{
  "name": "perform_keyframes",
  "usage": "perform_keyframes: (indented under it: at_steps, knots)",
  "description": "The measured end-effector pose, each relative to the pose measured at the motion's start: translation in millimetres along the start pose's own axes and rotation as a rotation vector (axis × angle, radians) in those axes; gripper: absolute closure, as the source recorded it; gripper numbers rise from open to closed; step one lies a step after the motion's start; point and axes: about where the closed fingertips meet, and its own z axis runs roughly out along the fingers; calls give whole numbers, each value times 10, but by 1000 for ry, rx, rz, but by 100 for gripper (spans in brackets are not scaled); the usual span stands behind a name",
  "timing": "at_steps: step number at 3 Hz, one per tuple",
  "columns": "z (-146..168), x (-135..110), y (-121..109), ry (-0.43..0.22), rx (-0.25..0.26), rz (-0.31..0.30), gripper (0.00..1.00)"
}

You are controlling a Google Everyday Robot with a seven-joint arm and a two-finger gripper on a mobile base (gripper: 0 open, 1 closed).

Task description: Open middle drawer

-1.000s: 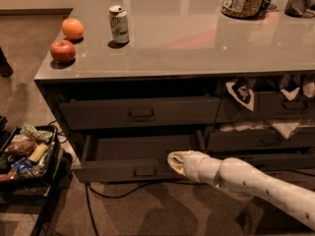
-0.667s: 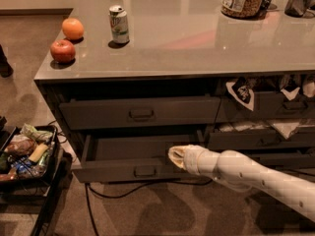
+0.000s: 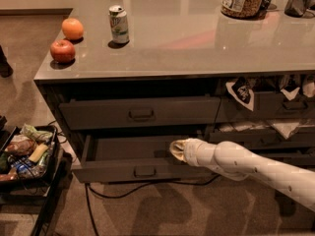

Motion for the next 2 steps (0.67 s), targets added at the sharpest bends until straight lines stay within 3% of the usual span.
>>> perform_keyframes:
  at_steps: [1,2]
  knots:
    - [121,44,-5,6,-21,-18,100]
    - [201,155,-1,4,-32,4,100]
